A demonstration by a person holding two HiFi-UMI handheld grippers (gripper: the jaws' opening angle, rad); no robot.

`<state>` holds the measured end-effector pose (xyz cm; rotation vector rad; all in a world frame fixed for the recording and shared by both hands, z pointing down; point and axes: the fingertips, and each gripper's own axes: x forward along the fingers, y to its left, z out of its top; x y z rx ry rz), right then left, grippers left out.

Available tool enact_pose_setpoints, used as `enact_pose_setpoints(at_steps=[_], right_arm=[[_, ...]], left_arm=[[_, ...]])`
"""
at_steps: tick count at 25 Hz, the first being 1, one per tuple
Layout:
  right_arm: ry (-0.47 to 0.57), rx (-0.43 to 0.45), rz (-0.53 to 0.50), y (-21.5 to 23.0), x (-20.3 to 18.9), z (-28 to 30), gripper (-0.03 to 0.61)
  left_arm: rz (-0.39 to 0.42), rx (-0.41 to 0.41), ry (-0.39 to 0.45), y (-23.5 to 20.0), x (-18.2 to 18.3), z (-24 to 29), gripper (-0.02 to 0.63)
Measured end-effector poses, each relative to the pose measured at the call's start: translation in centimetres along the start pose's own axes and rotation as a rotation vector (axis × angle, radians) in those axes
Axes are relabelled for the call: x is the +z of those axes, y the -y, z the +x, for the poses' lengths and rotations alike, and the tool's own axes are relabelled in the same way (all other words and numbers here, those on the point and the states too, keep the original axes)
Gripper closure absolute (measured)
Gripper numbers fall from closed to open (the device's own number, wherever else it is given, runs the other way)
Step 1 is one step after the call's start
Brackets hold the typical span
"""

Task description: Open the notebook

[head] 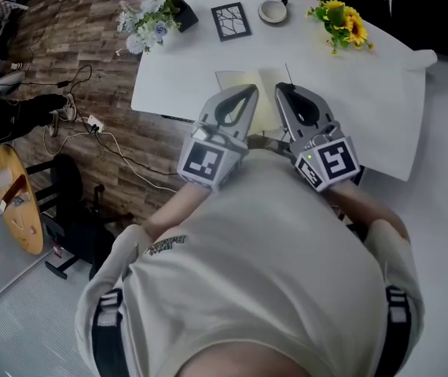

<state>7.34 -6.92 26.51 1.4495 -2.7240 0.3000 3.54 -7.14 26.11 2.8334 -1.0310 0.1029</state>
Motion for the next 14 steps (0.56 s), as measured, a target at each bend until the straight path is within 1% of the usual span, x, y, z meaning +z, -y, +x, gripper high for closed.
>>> enact_pose_setpoints(at_steps=[14], right_arm=[[-0.009,0.014,-0.004,-0.64,0.01,0.47,0.575]], left_arm=[[0.001,0.000,-0.010,-0.24,-0.20,-0.29,0.603]])
